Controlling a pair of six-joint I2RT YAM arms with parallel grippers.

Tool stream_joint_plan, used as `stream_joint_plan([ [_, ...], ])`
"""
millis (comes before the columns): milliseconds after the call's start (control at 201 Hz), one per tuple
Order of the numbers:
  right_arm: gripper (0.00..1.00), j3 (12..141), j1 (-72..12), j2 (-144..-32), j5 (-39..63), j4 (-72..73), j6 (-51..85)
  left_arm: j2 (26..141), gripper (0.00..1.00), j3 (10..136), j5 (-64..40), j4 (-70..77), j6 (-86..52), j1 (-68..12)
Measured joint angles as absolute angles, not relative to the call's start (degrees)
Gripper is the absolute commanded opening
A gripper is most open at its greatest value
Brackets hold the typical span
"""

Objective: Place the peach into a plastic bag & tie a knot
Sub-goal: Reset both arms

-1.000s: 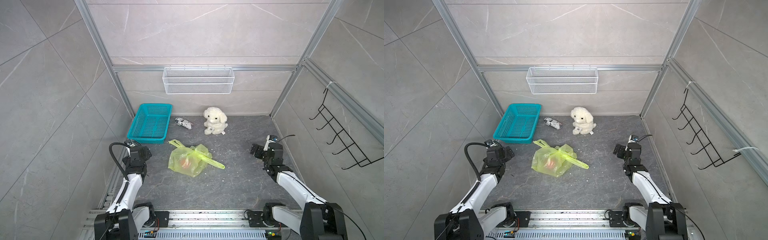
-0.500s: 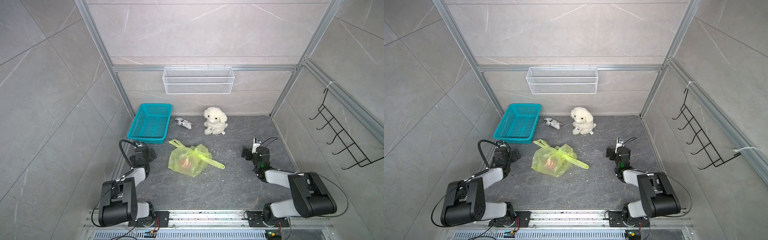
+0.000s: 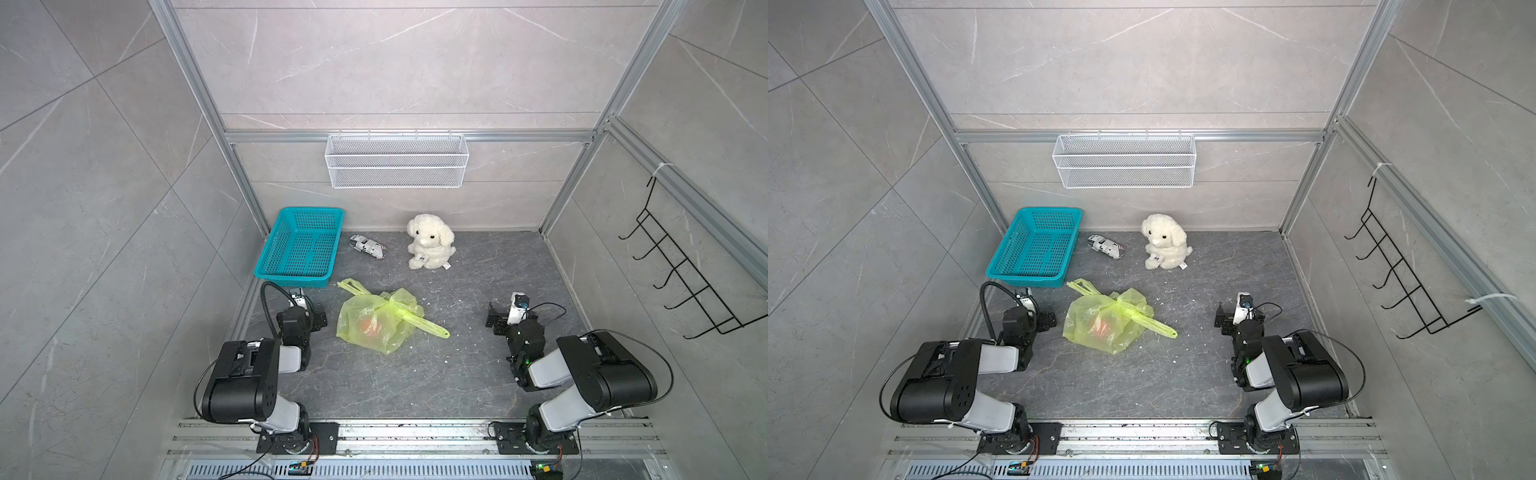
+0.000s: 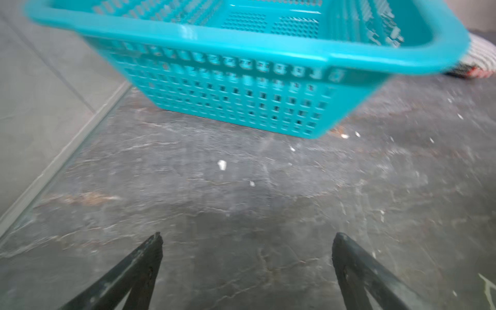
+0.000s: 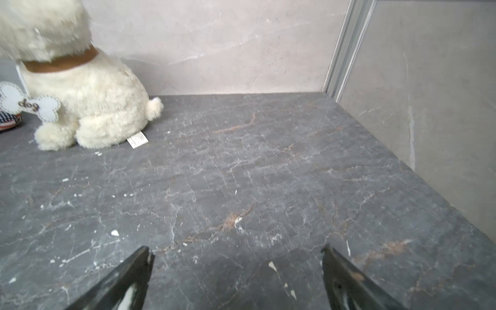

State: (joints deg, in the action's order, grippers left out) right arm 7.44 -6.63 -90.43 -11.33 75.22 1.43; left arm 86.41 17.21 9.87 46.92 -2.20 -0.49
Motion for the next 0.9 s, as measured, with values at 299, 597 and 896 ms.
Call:
stream_joint_plan([
  [299, 1.0, 19.2, -7.4, -88.58, -12.67, 60.62, 1.43, 86.46, 1.0, 20.29, 6.28, 46.5, -1.5, 3.29],
  [597, 1.0, 19.18, -7.4, -88.58, -12.93, 56.88, 1.43, 86.46, 1.0, 20.29, 4.86, 46.33, -1.48, 3.46],
  [896, 1.0, 19.18, -7.4, -88.58, -13.15, 56.69, 1.43, 86.46, 1.0, 20.27, 4.34, 46.33, -1.48, 3.46],
])
